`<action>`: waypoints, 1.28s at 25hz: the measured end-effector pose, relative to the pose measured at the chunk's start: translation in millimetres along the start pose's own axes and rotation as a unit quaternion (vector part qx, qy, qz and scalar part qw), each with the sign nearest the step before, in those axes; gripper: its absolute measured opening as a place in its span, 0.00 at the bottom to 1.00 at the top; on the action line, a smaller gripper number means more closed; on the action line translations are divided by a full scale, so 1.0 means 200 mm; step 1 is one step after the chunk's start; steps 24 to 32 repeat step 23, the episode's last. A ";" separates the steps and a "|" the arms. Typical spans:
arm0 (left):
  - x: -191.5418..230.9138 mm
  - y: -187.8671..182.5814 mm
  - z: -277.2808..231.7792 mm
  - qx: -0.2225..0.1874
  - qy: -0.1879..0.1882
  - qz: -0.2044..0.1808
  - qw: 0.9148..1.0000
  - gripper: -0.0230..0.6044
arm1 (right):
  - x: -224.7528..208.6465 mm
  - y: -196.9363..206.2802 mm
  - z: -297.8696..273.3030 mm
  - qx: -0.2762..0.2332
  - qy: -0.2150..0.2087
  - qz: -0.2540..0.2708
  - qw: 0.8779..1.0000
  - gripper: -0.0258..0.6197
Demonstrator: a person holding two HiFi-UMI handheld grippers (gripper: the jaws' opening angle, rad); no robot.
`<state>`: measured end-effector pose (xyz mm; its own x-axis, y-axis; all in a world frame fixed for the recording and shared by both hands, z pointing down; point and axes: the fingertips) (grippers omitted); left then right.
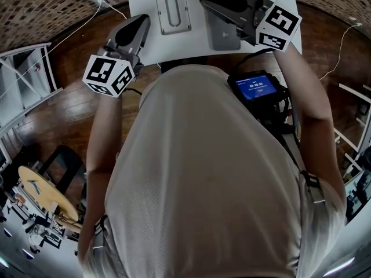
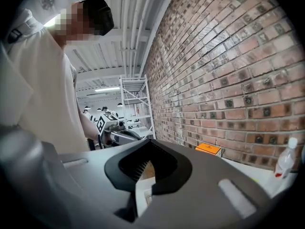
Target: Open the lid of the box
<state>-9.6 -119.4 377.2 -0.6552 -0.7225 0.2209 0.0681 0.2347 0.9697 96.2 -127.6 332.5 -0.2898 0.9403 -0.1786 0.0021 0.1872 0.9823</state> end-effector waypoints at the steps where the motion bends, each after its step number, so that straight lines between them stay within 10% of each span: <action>1: 0.00 0.00 0.00 0.000 0.000 0.000 1.000 0.04 | 0.01 0.00 0.00 0.000 -0.001 0.000 1.000 0.04; 32: 0.00 -0.01 0.00 0.005 -0.001 -0.002 1.000 0.04 | 0.03 0.01 -0.03 0.003 -0.009 -0.006 1.000 0.04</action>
Point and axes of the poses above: the fingertips, and each gripper's own axes: z backward along the fingers, x to its left, y out of its underside, and after that the axes turned 6 degrees about -x, right-handed
